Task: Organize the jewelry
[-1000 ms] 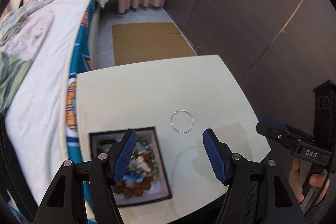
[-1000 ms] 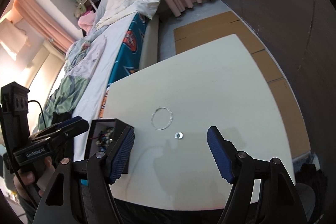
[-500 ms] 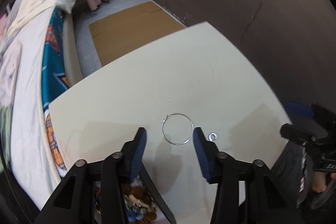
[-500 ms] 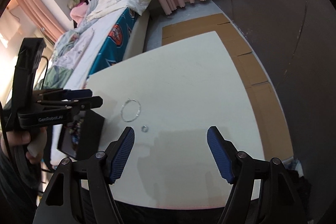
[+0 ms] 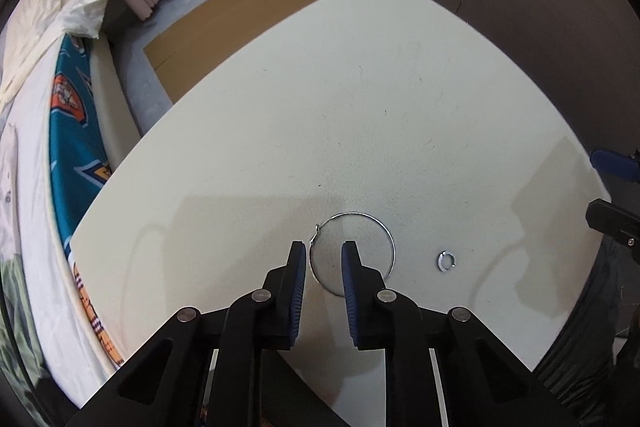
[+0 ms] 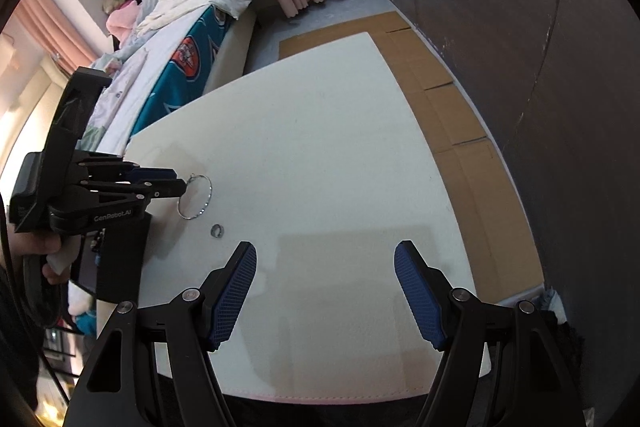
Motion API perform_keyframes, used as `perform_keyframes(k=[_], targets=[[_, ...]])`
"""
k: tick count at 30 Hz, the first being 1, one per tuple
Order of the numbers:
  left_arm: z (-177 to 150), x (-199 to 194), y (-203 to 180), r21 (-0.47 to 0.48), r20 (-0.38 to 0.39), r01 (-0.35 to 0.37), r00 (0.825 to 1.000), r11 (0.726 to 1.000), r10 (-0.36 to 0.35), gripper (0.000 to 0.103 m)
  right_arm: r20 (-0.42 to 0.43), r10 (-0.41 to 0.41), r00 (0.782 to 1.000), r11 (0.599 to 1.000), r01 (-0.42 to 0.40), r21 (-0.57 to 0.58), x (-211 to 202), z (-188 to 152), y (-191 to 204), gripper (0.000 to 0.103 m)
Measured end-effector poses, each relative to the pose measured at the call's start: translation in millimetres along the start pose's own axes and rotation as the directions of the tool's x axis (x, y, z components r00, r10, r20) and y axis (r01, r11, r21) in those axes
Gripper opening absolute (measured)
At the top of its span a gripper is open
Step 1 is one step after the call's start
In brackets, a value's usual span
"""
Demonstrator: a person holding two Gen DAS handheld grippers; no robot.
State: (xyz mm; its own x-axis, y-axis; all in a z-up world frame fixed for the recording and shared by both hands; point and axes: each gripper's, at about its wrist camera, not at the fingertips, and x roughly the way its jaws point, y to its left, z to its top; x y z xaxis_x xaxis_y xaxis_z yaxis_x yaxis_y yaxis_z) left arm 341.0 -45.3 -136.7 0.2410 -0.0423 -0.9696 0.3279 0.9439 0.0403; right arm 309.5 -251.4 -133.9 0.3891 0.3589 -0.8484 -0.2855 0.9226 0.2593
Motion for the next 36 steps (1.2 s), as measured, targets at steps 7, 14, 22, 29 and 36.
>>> perform_keyframes(k=[7,14,22,29,36], targets=[[5.0,10.0,3.4,-0.036,0.007,0.014,1.000,0.999,-0.014,0.009,-0.015,0.001,1.000,1.000,-0.001,0.001,5.2,-2.7,0.8,0.072],[1.7,-5.0,0.4,-0.079,0.053,0.024,0.998,0.997,-0.020,0.001,-0.021,0.031,0.999,0.998,-0.032,-0.048,11.9,-1.4,16.9,0.072],[-18.8,-54.4,13.2,-0.169,0.149,0.039,0.989,0.985,-0.014,0.001,-0.063,0.043,0.997,0.981,-0.054,-0.185,32.4,-5.5,53.4,0.065],[-42.1,-80.7,26.2,-0.216,0.192,0.049,0.981,0.975,-0.007,0.001,-0.094,0.033,0.995,0.959,-0.058,-0.277,46.1,0.2,84.3,0.050],[-62.5,-100.5,40.4,-0.263,0.221,0.049,0.975,0.964,0.010,0.001,-0.130,-0.019,0.991,0.952,-0.022,-0.307,70.7,2.6,98.7,0.033]])
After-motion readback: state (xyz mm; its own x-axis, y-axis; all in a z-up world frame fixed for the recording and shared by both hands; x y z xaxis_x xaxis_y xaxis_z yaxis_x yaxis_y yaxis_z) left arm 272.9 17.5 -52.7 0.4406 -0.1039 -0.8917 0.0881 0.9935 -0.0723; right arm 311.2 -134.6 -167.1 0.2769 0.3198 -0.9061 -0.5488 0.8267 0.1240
